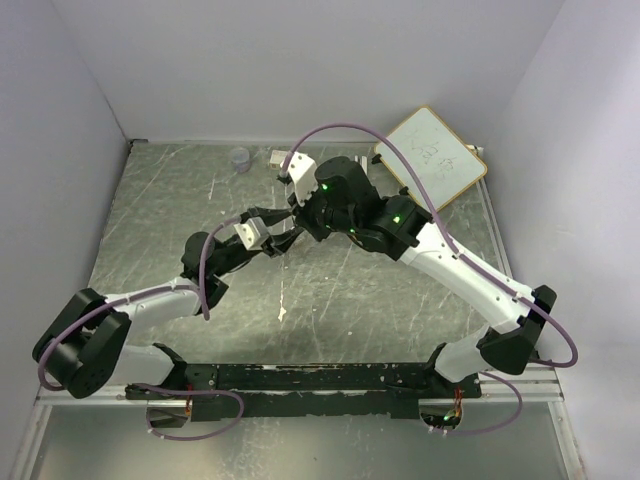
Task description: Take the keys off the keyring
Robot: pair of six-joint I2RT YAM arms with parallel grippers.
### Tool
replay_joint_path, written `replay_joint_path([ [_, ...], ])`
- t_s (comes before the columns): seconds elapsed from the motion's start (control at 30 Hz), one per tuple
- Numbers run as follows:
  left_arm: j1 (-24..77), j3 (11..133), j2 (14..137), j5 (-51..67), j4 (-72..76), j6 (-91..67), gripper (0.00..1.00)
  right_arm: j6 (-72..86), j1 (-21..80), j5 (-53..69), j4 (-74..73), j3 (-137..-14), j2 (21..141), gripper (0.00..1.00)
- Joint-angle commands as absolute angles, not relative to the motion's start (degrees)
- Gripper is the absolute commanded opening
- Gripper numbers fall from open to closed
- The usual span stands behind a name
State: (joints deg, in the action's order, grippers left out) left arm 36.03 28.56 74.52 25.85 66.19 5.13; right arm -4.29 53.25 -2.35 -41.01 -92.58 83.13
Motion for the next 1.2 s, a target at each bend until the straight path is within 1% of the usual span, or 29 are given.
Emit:
replay_joint_path([
  [0.0,34.6,27.7,76.0,28.0,72.7,1.3,0.49,-4.2,53.7,-3.3,-40.5,-94.6,82.9,0.0],
  [0.1,33.5,27.5,76.6,29.2,74.3,-0.4,0.47,-4.2,53.8,-3.6,-40.4,-94.5,82.8,0.0],
  [0.27,32.9,26.8,76.5,29.8,75.7,-1.6,0.49,-4.1,53.9,-3.9,-39.9,-94.0,82.6,0.0],
  [0.3,32.9,26.6,76.4,29.8,76.2,-1.8,0.76,-4.1,53.9,-3.8,-39.8,-93.8,82.7,0.0],
  [0.33,32.8,26.5,76.4,29.8,76.5,-2.0,0.99,-4.1,53.9,-3.7,-39.7,-93.8,82.7,0.0],
  [0.63,32.7,25.9,76.6,30.7,77.9,-3.7,0.98,-4.0,54.2,-3.9,-39.3,-93.5,82.9,0.0],
  [0.73,32.7,25.4,76.5,30.0,78.4,-3.9,0.99,-3.9,54.2,-4.0,-39.1,-93.4,82.7,0.0],
  [0.77,32.7,25.3,76.4,30.0,78.5,-4.0,0.98,-3.9,54.2,-4.2,-39.1,-93.4,82.7,0.0],
  [0.8,32.7,25.4,76.3,30.1,78.3,-3.9,0.92,-3.8,54.2,-4.3,-39.1,-93.4,82.7,0.0],
  [0.83,32.7,25.3,76.2,30.1,78.2,-3.9,0.83,-3.8,54.3,-4.3,-39.1,-93.3,82.7,0.0],
  [0.87,32.7,25.4,76.2,30.0,78.2,-4.0,0.66,-3.9,54.3,-4.4,-39.0,-93.3,82.7,0.0],
  [0.9,32.7,25.3,76.2,29.7,78.4,-4.1,0.54,-3.7,54.4,-4.4,-39.0,-93.4,82.7,0.0],
  [0.93,32.7,25.2,76.2,29.4,78.5,-4.1,0.49,-3.7,54.3,-4.4,-39.0,-93.3,82.7,0.0],
  [1.0,32.6,25.0,76.1,29.1,78.7,-4.3,0.48,-3.7,54.4,-4.2,-39.0,-93.3,82.6,0.0],
  [1.17,32.6,24.7,76.2,28.5,79.7,-5.0,0.52,-3.6,54.5,-4.3,-39.0,-93.1,82.7,0.0],
])
